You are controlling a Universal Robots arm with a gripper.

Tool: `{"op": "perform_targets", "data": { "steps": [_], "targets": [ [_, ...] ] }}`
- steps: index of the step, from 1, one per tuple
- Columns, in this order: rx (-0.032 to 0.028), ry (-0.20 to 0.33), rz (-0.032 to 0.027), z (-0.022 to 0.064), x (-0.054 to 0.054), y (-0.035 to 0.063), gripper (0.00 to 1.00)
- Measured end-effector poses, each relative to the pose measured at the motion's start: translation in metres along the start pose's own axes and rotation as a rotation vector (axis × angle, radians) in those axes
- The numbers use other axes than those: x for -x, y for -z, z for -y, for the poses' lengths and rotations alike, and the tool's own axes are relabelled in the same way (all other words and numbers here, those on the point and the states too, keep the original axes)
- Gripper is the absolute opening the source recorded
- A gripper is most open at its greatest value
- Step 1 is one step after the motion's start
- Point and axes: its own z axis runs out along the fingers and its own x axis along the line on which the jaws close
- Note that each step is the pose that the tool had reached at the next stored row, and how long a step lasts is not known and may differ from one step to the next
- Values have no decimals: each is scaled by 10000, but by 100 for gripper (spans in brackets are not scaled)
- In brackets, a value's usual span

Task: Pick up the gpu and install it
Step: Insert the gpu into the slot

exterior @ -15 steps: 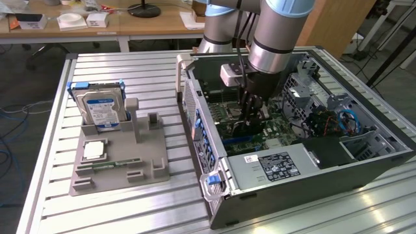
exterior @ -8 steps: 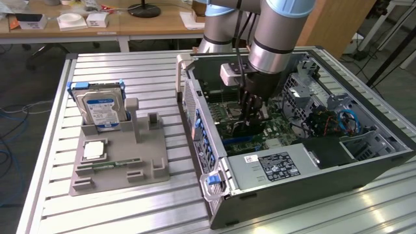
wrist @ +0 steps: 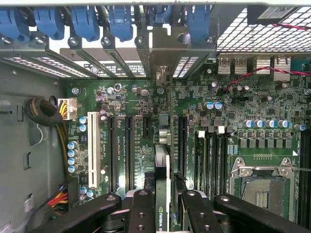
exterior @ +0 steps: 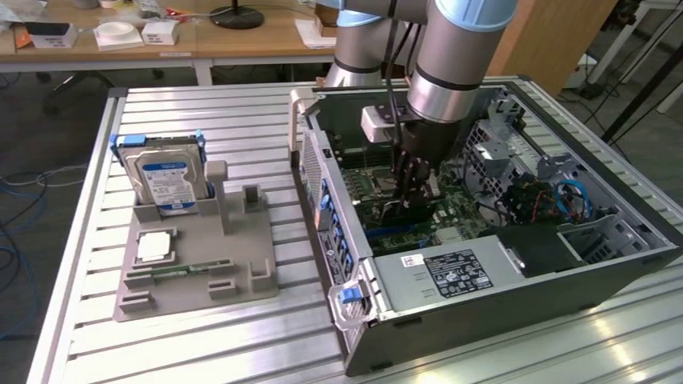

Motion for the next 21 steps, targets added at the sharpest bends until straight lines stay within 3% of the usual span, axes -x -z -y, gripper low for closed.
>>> {"op": "perform_targets", "data": {
  "steps": [19, 21],
  "targets": [
    [-4, -1, -8, -1, -15, -19, 26],
    [-9, -2, 15, -2, -13, -34, 26]
  ]
}}
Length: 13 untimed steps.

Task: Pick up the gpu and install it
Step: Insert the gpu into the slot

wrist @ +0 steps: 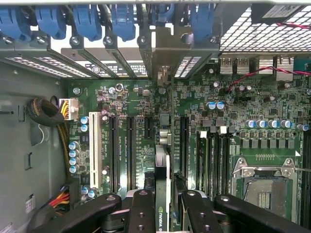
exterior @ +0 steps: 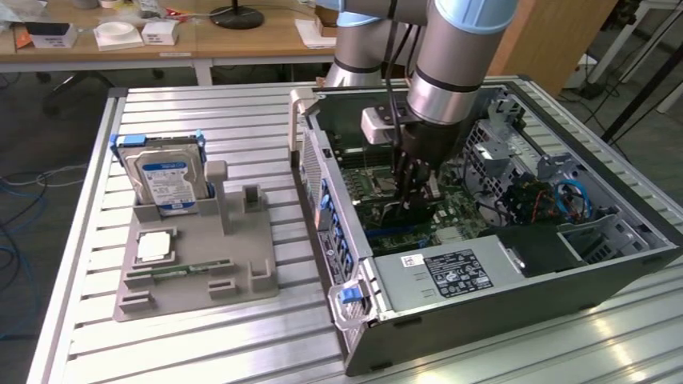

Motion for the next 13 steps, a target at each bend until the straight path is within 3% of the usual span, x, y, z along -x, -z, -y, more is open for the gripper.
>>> {"op": "perform_targets", "data": {
  "steps": [13],
  "targets": [
    [-1, 0, -11, 1, -1, 0, 26]
  ]
}}
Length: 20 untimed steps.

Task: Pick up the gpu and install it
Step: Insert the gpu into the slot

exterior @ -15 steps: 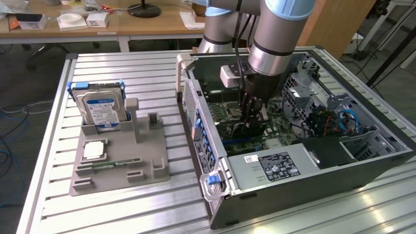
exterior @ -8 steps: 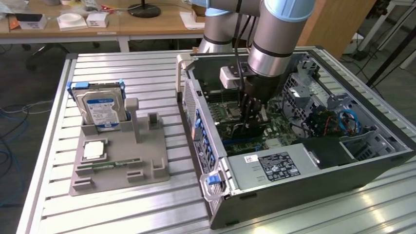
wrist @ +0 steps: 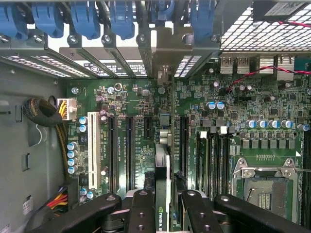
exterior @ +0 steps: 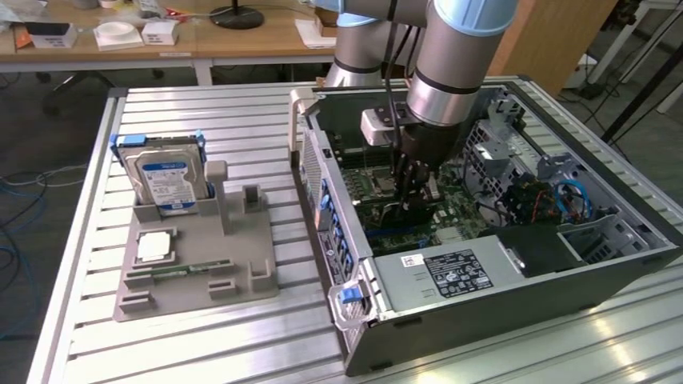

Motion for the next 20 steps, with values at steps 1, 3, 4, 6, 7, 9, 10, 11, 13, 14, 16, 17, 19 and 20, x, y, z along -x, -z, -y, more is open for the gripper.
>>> {"op": "perform_targets", "data": {
  "steps": [1, 3, 4, 6, 7, 9, 10, 11, 13, 14, 16, 17, 19, 20],
  "targets": [
    [-2, 1, 0, 0, 0, 0, 26],
    [-41, -2, 1, -8, 0, 0, 26],
    [-58, -2, 4, -11, 0, 0, 26],
    [-69, -1, 13, -13, 0, -1, 26],
    [-70, -1, 17, -13, -1, 2, 26],
    [-69, -1, 18, -13, -1, 23, 26],
    [-69, -2, 18, -14, -1, 42, 26],
    [-68, -2, 18, -14, -2, 48, 26],
    [-75, -3, 23, -15, -1, 48, 26],
    [-86, -2, 40, -16, -2, 48, 26],
    [-144, -5, 94, -19, -2, 44, 26],
    [-181, -5, 114, -23, -2, 42, 26],
    [-239, -3, 119, -47, -2, 41, 26],
    [-260, -3, 123, -60, -3, 40, 26]
  ]
}}
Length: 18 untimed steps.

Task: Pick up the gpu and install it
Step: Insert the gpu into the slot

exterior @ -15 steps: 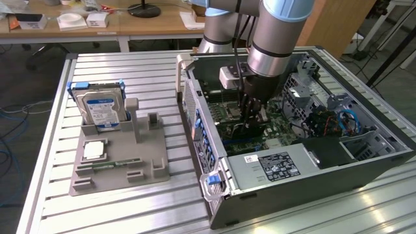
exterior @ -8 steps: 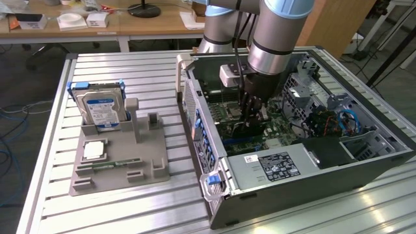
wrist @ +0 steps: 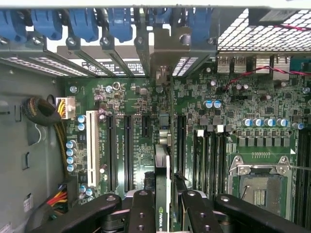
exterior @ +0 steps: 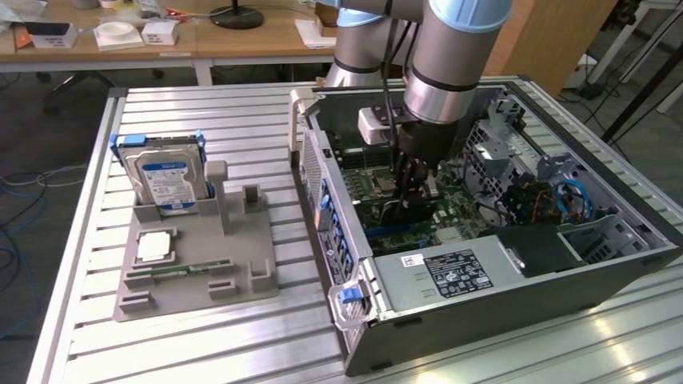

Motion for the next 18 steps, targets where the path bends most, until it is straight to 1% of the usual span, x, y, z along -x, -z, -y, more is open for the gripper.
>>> {"op": "perform_targets", "data": {
  "steps": [2, 7, 12, 18],
  "targets": [
    [-27, -4, -1, -20, -1, 1, 26],
    [-29, -3, -1, -20, -1, 0, 26],
    [-42, -3, -8, -20, -2, -22, 26],
    [-48, -5, 1, -20, -8, -23, 26]
  ]
}}
